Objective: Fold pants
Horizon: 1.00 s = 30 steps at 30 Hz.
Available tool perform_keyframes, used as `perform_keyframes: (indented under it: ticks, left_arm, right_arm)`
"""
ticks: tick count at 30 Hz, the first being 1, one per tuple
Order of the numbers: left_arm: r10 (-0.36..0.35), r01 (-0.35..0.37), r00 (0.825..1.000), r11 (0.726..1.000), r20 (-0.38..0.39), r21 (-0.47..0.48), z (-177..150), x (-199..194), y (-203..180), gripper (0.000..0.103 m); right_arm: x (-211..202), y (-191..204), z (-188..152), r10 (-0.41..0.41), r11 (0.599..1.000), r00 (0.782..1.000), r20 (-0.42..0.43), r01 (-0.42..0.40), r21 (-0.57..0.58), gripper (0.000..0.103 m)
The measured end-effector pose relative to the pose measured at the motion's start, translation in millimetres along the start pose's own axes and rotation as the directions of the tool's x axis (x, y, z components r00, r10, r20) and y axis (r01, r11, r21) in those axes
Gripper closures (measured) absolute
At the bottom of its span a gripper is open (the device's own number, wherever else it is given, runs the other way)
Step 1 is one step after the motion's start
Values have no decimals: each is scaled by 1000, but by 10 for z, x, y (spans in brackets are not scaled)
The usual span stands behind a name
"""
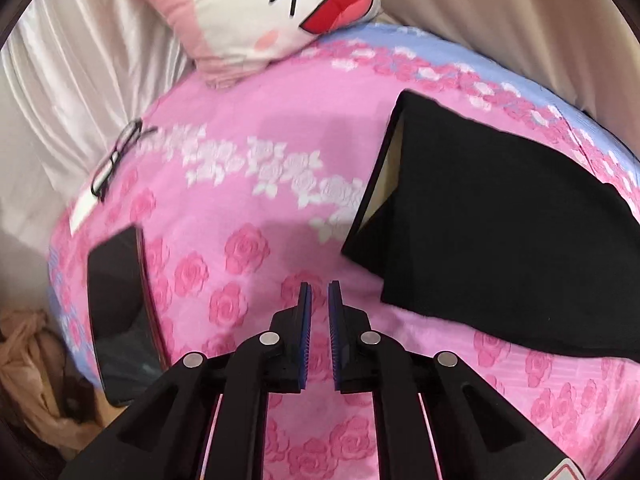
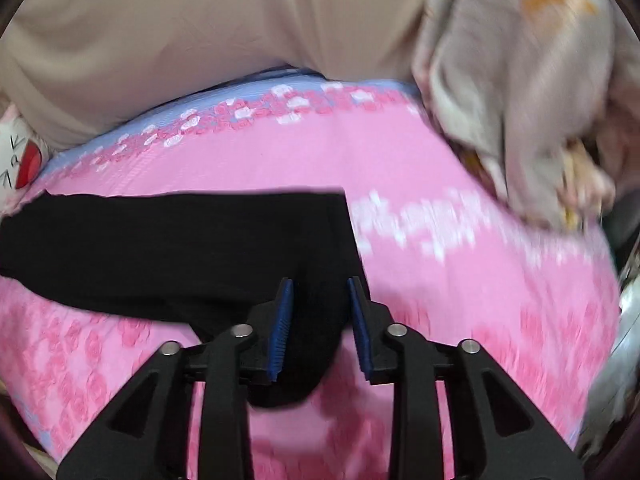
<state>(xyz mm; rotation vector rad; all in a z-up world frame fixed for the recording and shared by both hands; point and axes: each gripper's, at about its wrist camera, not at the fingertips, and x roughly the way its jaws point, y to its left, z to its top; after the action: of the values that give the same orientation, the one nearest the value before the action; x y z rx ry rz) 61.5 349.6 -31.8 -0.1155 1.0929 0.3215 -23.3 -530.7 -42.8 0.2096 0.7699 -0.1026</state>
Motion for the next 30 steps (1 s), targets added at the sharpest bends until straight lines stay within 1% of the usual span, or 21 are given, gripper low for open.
perform_keyframes:
  ticks: [2,3,5,6,7,8,11,12,13,14,15,17,19,20,21,22,23,24,26,28,30]
  left_arm:
    - [-25,24,999,999,40,21,13,-189,-80,96]
    - [-47,44,996,998,69,37,25,-299,-154,94]
    - [-118,107,985,990,122,94,71,-548,-413,90]
    - [-144,127,980,984,140,126,88,-633,-571,75]
    - [-169,144,973,977,158,159,101,-700,-741,55]
    - [-203,166,964,965,175,204,111,-744,-976,47]
    - [-259,199,954,925,154,324,59,-637,-1575,43]
    - [-265,206,955,915,133,346,27,-557,-1729,43]
    - [-275,223,957,903,95,367,-16,-428,-1916,43]
    - [-275,233,959,898,65,372,-61,-306,-2038,43]
    - [-270,236,962,897,41,374,-86,-218,-2114,43]
    - [-240,224,971,900,-3,375,-142,-34,-2268,43]
    - [-198,182,980,903,1,389,-199,44,-2311,43]
    - [-195,176,981,900,7,399,-223,29,-2313,43]
    - [-190,168,982,896,13,411,-261,7,-2312,43]
    - [-187,165,982,893,12,419,-282,-8,-2303,43]
    - [-191,169,982,889,9,426,-310,-24,-2267,42]
    - [-195,173,981,887,7,427,-323,-15,-2230,41]
    - [-205,186,979,889,2,418,-355,-5,-2161,39]
    - [-216,202,976,895,-9,398,-370,6,-2105,37]
    - [-218,208,976,897,-20,390,-323,9,-2110,37]
  right_arm:
    - [-244,-86,18,5,998,996,84,-10,56,26]
    - [-420,-157,52,39,994,988,152,-54,98,24]
    - [-564,-248,120,80,981,975,209,-114,156,23]
    - [-570,-277,187,98,973,971,216,-139,185,23]
    - [-516,-310,249,116,964,973,201,-158,212,23]
    - [-426,-334,282,118,961,979,166,-155,231,23]
    - [117,-302,308,148,954,989,-29,-135,267,22]
    - [313,-240,287,186,952,979,-84,-158,263,26]
    - [404,-173,288,204,955,972,-120,-170,241,55]
    - [445,-62,334,174,971,974,-143,-146,188,75]
    - [374,93,464,133,987,984,-118,-121,105,80]
    - [6,278,720,144,989,990,13,-144,28,85]
    - [-523,420,914,128,990,977,173,-115,-83,85]
    - [-689,477,915,93,986,972,217,-59,-157,85]
    - [-736,507,826,38,970,972,233,20,-242,84]
    - [-683,468,724,0,960,976,219,62,-275,76]
    - [-528,354,565,-61,955,985,159,104,-279,57]
    - [-284,154,341,-147,954,988,44,154,-257,47]
    - [-77,-108,37,-226,955,971,-73,206,-214,45]
    - [-137,-300,-126,-218,971,973,-77,208,-117,45]
    - [-294,-361,-91,-123,992,992,-23,123,2,44]
